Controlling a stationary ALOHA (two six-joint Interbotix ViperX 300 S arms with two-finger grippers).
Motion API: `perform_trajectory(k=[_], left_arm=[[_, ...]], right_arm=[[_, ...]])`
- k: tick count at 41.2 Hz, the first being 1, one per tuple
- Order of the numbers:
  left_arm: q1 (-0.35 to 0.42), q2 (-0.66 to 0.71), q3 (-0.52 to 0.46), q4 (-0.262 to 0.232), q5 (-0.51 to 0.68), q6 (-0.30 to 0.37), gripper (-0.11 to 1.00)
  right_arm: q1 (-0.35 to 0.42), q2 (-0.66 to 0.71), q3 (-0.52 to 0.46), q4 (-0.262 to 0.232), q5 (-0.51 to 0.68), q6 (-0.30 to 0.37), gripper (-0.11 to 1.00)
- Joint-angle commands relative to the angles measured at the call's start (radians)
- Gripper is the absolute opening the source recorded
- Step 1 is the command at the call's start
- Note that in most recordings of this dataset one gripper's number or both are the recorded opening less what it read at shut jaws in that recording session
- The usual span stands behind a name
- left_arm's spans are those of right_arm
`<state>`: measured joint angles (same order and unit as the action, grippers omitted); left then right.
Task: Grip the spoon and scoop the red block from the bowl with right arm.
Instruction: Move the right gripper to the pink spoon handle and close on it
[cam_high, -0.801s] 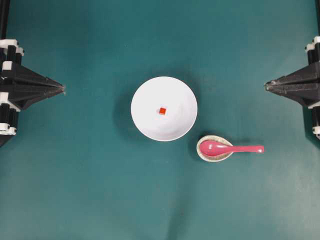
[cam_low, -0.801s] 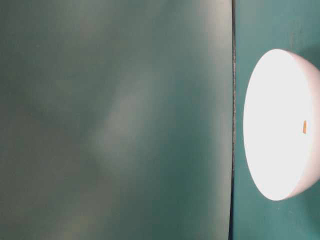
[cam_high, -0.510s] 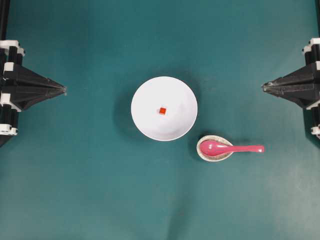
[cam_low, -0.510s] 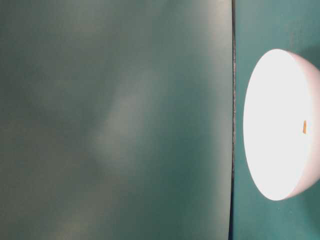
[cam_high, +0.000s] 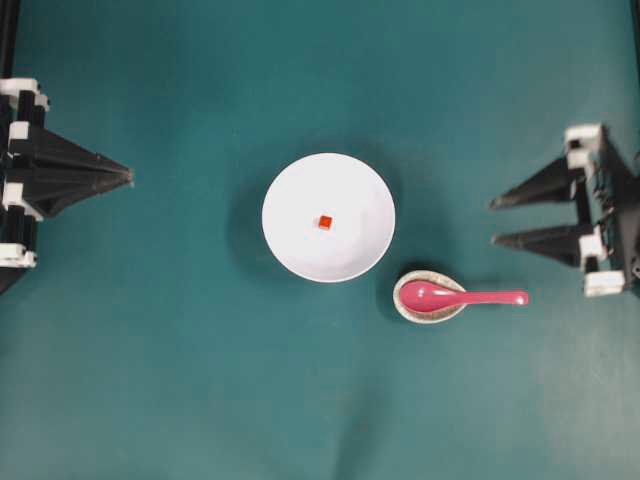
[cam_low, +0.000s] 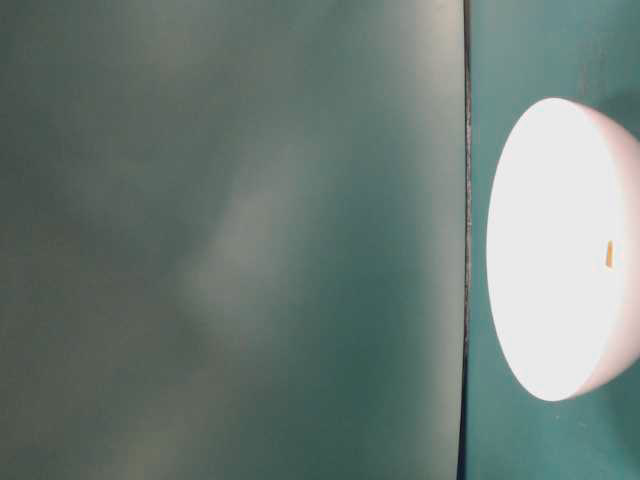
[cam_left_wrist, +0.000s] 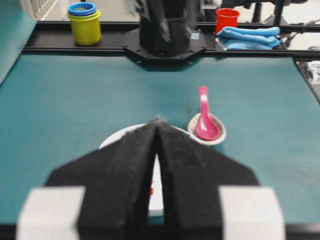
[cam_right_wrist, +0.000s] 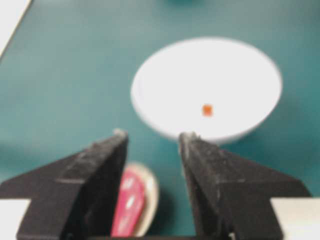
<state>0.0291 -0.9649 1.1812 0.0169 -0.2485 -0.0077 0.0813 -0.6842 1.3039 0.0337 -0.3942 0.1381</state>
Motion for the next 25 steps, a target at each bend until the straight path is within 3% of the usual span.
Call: perform_trajectory(k=[1,8,13,18,25], left_arm=[[0.023,0.003,-0.028,0.002,0.0,0.0,0.0],[0.046,0.002,-0.028,0.002,0.002,0.0,0.0],[0.048,0.002,-0.028,0.002,0.002,0.002,0.0],[0.048,0.002,-0.028,0.002,0.002,0.0,0.0],[0.048,0.002,-0.026,0.002,0.002,0.0,0.0]], right_arm=[[0.06,0.089,0.035,0.041,-0.178,0.012,0.49],[0.189,0.262,0.112,0.19,-0.468,0.011,0.48],[0.313,0.419,0.137,0.331,-0.637,0.011,0.48],[0.422,0.56,0.13,0.454,-0.713,0.011,0.48],[0.523,0.69,0.098,0.571,-0.762,0.008,0.48]])
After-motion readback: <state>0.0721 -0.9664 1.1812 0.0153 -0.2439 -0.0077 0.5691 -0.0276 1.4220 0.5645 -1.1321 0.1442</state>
